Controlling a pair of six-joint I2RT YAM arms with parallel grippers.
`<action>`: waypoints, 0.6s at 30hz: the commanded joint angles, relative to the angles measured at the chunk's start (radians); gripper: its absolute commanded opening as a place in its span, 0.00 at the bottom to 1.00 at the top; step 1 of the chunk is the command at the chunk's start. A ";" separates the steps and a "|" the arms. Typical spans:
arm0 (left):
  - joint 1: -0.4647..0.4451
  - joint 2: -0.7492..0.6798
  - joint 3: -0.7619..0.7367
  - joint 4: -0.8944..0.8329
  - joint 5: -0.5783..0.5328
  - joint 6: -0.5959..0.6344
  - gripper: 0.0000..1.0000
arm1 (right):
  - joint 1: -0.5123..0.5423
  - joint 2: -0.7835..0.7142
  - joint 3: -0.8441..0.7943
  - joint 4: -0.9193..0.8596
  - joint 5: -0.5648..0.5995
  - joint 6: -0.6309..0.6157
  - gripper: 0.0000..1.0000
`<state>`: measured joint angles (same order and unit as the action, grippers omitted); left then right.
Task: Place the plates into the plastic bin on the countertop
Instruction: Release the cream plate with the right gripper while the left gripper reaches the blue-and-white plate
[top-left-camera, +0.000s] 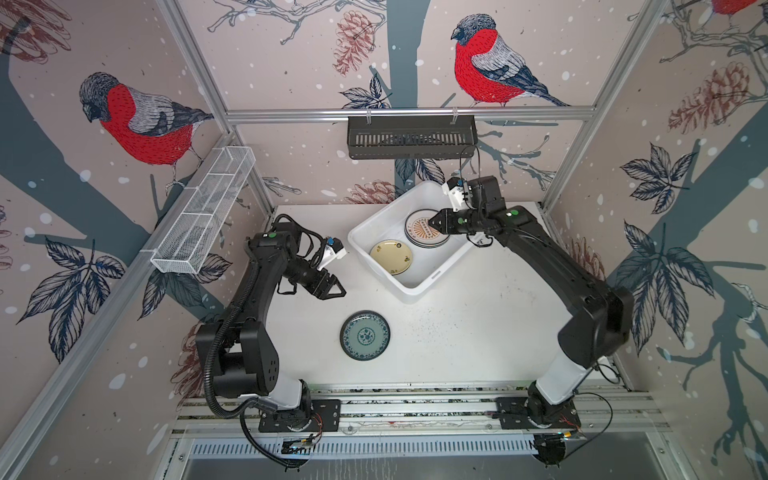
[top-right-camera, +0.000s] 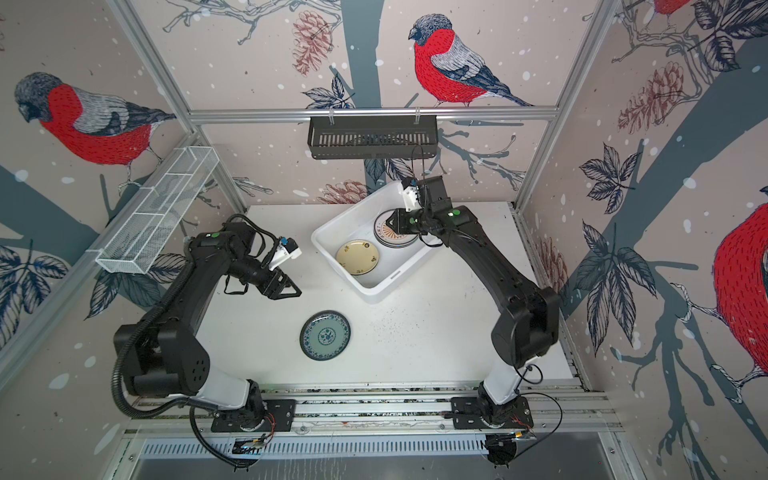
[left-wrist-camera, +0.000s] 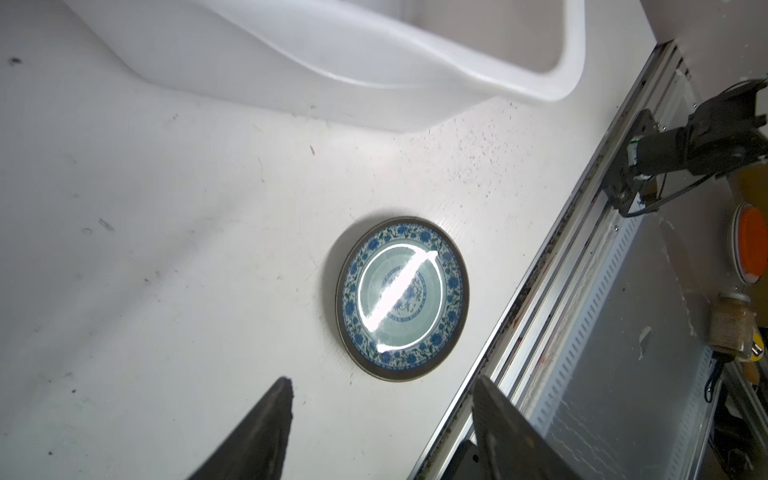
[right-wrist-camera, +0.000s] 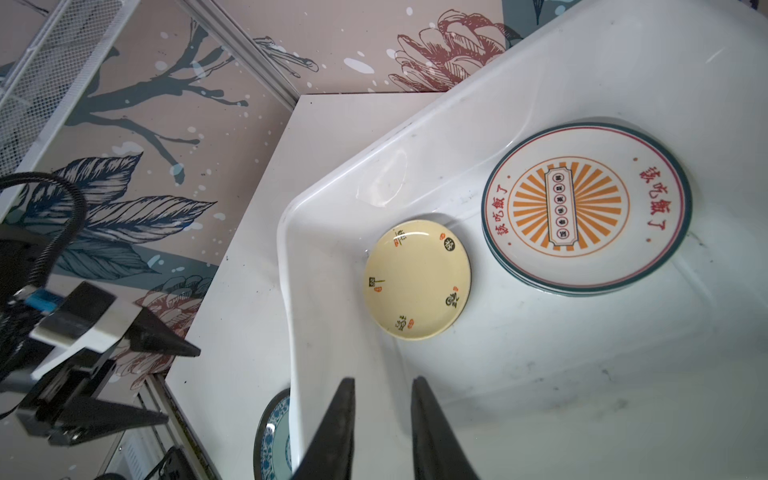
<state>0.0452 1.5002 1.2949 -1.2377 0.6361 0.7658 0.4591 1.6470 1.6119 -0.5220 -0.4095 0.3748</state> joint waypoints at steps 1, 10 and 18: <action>0.001 -0.016 -0.053 -0.025 -0.044 0.061 0.69 | 0.016 -0.116 -0.111 0.095 0.016 0.041 0.26; 0.000 0.057 -0.184 0.147 -0.082 0.028 0.72 | 0.068 -0.410 -0.424 0.187 0.038 0.089 0.29; -0.016 0.132 -0.225 0.235 -0.054 -0.022 0.70 | 0.069 -0.481 -0.554 0.271 0.054 0.150 0.28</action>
<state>0.0372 1.6184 1.0798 -1.0370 0.5575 0.7654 0.5255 1.1748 1.0828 -0.3351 -0.3672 0.4812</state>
